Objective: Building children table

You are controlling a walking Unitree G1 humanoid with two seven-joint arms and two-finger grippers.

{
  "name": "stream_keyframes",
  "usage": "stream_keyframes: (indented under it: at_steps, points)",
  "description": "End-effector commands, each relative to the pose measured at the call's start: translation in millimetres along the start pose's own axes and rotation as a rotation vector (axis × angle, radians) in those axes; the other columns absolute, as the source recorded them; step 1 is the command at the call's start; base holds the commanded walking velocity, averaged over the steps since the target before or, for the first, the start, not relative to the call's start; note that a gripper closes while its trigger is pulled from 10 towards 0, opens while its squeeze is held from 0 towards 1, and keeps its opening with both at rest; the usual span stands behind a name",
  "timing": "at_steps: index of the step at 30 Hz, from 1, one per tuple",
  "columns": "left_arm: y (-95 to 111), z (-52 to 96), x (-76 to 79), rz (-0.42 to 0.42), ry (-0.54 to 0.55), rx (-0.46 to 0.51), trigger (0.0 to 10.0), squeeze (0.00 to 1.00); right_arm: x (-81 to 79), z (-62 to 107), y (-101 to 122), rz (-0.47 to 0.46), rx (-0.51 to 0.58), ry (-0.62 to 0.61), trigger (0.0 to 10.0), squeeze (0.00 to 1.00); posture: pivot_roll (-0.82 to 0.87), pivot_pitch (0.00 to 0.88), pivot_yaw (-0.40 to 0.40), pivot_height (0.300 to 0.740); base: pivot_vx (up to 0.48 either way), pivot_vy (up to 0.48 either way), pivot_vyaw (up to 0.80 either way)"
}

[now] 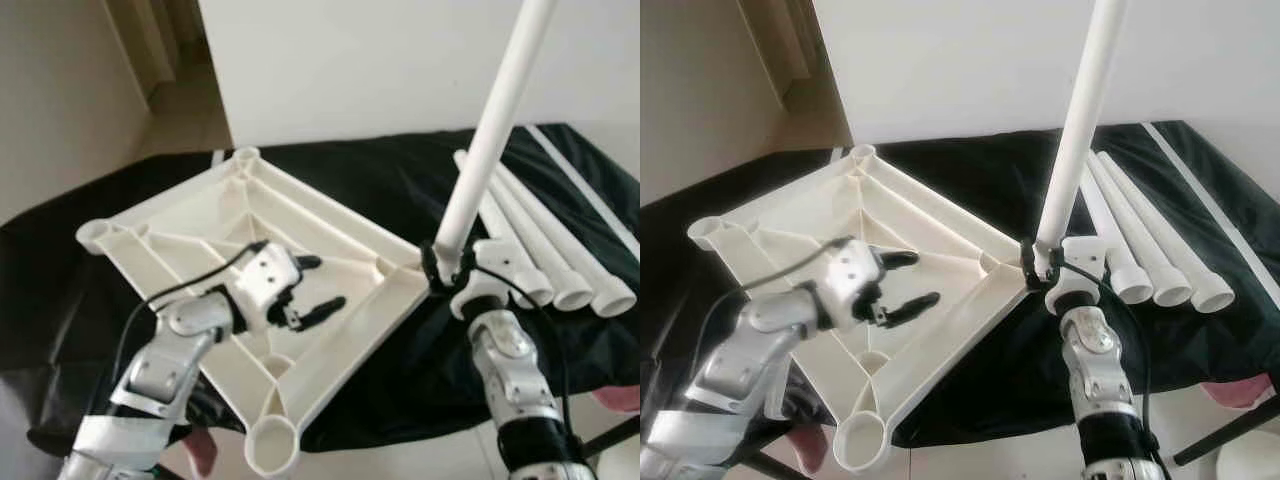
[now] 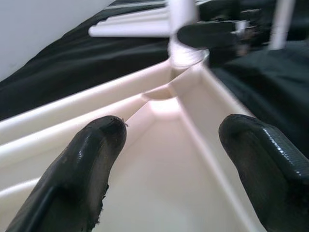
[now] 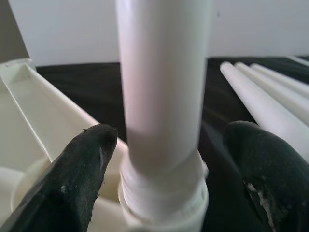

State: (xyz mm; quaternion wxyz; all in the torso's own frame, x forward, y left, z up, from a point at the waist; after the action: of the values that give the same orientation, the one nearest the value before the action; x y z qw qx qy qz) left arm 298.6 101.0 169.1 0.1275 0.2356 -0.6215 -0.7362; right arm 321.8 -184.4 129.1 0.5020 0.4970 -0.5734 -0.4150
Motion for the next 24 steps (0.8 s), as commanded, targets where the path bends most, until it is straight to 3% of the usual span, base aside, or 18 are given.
stream_keyframes:
  at_steps: [1, 6, 14, 24]
  points:
    - [-0.6, 5.0, -6.7, -0.016, 0.009, -0.016, 10.0, 0.0, 2.7, 3.9, 0.8, -0.016, 0.003, -0.024, 10.0, 0.0, -0.04, 0.029, 0.041, 0.74, 0.0, 0.0, 0.0]
    - [-11.4, 19.1, -24.2, -0.042, 0.057, -0.102, 10.0, 0.0, -4.7, 16.0, 0.9, -0.083, 0.019, -0.031, 10.0, 0.0, -0.04, 0.033, 0.044, 0.74, 0.0, 0.0, 0.0]
    - [-15.4, 33.2, -31.2, -0.035, 0.061, -0.136, 10.0, 0.0, -14.7, 26.9, -1.1, -0.107, -0.002, -0.003, 10.0, 0.0, -0.03, 0.035, 0.047, 0.74, 0.0, 0.0, 0.0]
    - [-20.4, 51.6, -38.5, -0.037, 0.067, -0.184, 10.0, 0.0, -12.0, 44.0, -14.3, -0.078, -0.074, -0.058, 10.0, 0.0, -0.02, 0.036, 0.038, 0.74, 0.0, 0.0, 0.0]
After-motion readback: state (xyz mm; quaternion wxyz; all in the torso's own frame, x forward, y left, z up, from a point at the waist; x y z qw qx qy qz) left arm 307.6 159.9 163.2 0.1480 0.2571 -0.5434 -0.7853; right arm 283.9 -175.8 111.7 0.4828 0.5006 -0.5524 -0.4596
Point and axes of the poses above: a point about 5 cm out from each wrist's last joint towards the gripper, its own z axis pointing back from the gripper into the wrist, its own y axis along the axis of the wrist's last joint, x = y × z, the point moved 2 cm from there along -z, pointing out of the wrist towards the gripper, and after that the axes turned 9 degrees about z, right-handed, at the moved point
